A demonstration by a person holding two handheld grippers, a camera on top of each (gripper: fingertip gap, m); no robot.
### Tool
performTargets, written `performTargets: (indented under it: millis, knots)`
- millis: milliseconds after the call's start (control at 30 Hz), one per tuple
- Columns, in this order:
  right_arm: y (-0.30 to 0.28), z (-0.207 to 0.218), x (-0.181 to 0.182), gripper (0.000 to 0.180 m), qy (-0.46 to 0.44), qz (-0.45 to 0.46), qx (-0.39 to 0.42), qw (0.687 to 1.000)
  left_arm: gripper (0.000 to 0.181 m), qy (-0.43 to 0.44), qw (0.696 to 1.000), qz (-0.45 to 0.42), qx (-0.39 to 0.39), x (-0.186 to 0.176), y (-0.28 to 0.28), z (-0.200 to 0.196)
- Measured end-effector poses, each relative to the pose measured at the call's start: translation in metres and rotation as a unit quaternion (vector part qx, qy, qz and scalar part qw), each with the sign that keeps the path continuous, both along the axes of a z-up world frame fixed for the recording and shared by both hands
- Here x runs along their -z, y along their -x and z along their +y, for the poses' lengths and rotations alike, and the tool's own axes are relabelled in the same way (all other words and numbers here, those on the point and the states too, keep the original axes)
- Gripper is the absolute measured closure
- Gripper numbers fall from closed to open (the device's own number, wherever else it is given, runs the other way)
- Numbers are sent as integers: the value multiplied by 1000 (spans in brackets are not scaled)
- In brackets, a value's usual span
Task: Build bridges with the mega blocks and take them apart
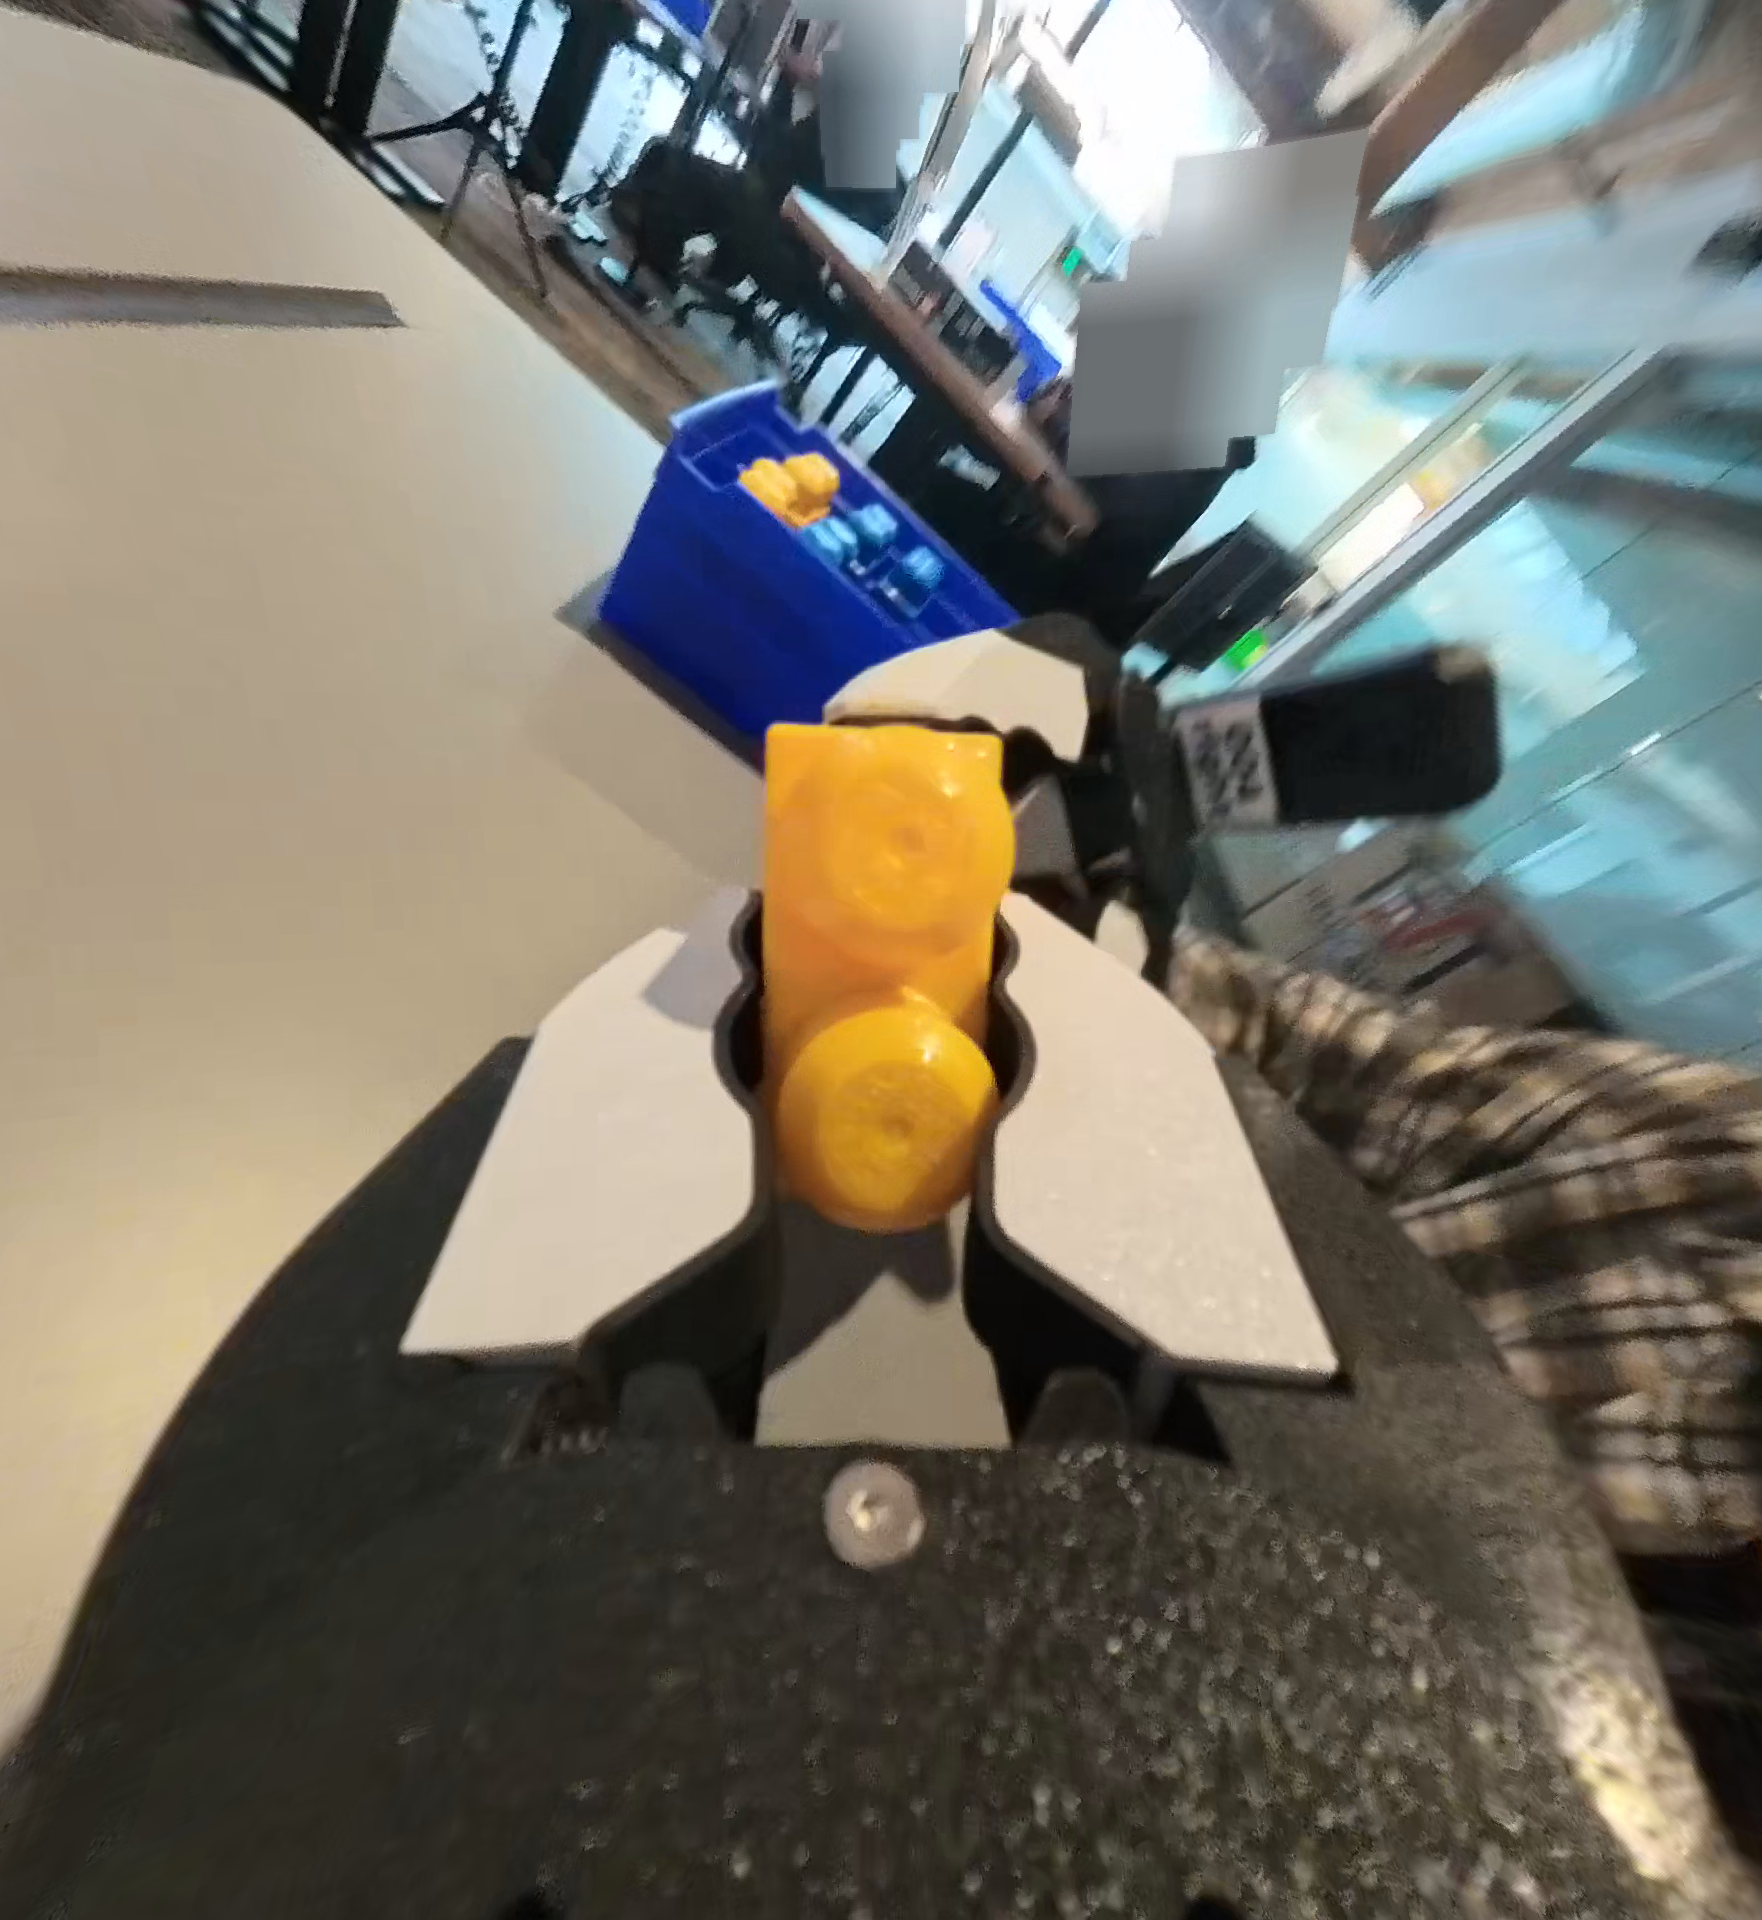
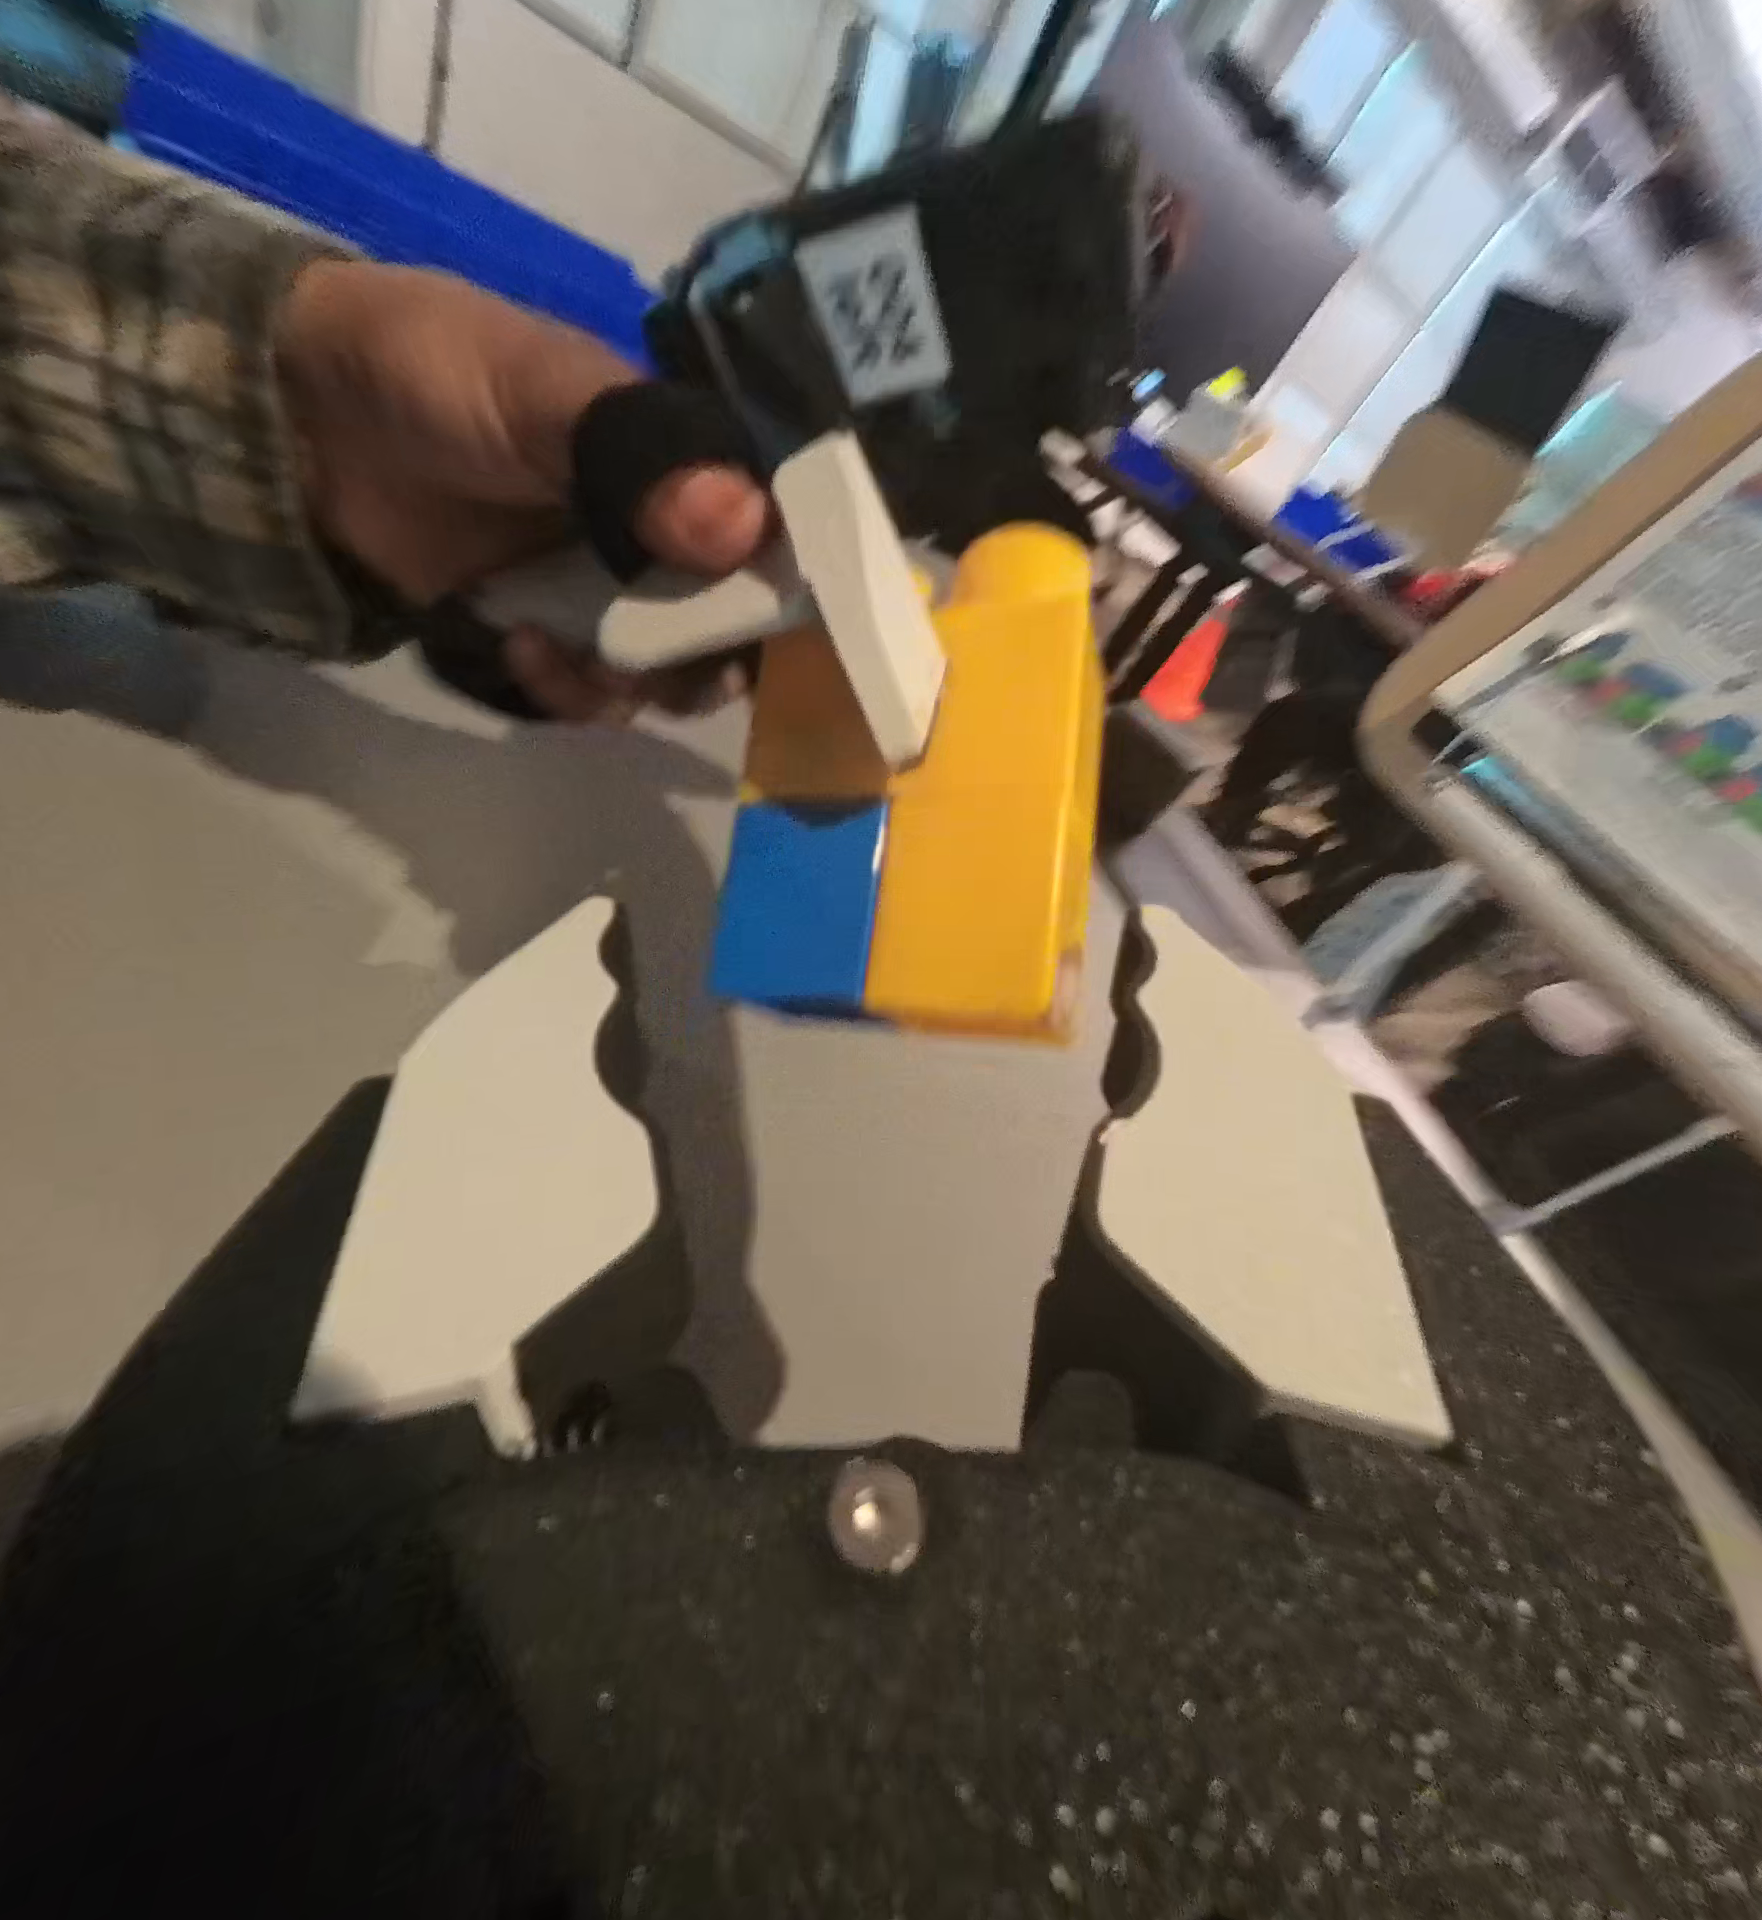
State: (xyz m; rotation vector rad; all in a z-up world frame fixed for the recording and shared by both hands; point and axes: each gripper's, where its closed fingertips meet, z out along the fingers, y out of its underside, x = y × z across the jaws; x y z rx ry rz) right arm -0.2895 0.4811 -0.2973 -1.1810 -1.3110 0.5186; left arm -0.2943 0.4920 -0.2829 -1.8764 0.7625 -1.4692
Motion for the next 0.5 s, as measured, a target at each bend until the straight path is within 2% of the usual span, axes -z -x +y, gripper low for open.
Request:
performTargets:
  millis: [33, 67, 167, 233, 400, 500]
  knots:
    - [-4, -3, 3, 88, 38, -10, -15, 999, 141, -27, 999, 32, 4, 0, 5, 1]
    - [-10, -6, 3, 83, 79, -18, -30, 996, 141, -59, 996, 67, 15, 0, 9, 0]
    - [-24, -20, 5, 86, 201, -63, -101, 972, 141, -156, 971, 172, 61, 2, 15, -4]
    - [-30, -27, 4, 98, 250, -92, -139, 954, 141, -189, 952, 218, 100, 4, 12, -11]
    - [-22, -23, 2, 117, 317, -73, -178, 929, 141, -185, 939, 250, 148, 5, -3, -23]
    - [-20, -19, 6, 124, 324, -51, -176, 928, 141, -182, 938, 257, 148, 8, -2, -24]
